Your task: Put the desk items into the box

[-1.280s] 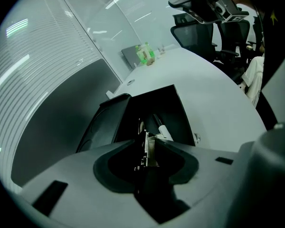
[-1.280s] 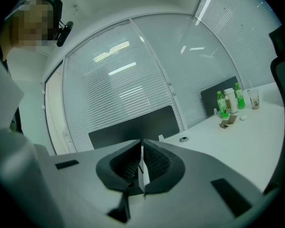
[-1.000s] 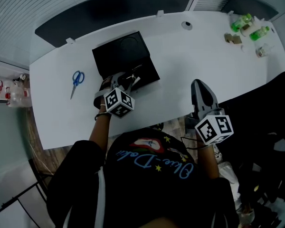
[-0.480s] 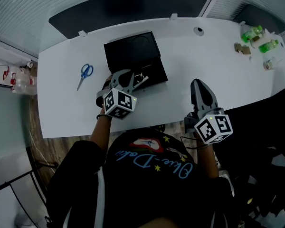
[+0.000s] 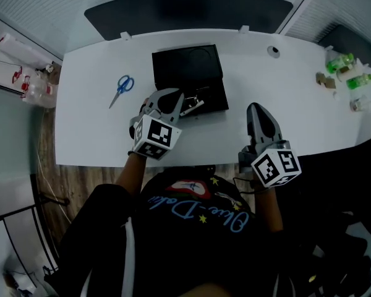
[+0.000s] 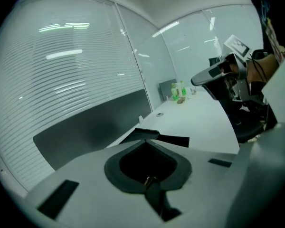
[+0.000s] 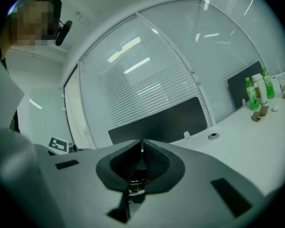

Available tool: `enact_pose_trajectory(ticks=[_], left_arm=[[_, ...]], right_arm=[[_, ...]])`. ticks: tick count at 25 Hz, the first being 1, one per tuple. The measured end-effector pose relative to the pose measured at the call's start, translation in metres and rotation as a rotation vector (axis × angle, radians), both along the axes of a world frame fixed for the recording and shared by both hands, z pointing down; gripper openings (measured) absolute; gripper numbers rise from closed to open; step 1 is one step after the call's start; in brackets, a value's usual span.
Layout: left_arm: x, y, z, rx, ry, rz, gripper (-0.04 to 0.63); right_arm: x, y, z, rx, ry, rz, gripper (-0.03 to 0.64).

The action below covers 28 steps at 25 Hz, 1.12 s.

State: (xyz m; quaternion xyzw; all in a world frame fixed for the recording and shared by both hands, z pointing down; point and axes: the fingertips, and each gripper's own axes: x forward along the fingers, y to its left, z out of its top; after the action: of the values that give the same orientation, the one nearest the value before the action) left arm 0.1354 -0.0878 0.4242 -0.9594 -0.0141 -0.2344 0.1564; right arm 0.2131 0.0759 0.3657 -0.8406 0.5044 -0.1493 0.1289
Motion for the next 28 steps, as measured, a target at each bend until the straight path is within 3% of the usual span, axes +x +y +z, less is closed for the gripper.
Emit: enact_pose_trajectory(ticks=[3,8,28], left_arm=[[-0.007,-0.001,-0.009,-0.037,0.041,-0.010,0.009],[-0.019,-0.006,-0.023,-0.012,0.091,-0.015,0.008],[-0.067,-0.021,-0.069,0.025,0.144,-0.153,0.009]], right_arm=[[-0.004,-0.011,0.000,0.005,0.002,-0.033,0.020],[-0.011,-0.027,-0.002,0.014,0.003,-0.083,0.020],[-0.035,-0.074,-0.003,0.054,-0.016,-0.261,0.020]])
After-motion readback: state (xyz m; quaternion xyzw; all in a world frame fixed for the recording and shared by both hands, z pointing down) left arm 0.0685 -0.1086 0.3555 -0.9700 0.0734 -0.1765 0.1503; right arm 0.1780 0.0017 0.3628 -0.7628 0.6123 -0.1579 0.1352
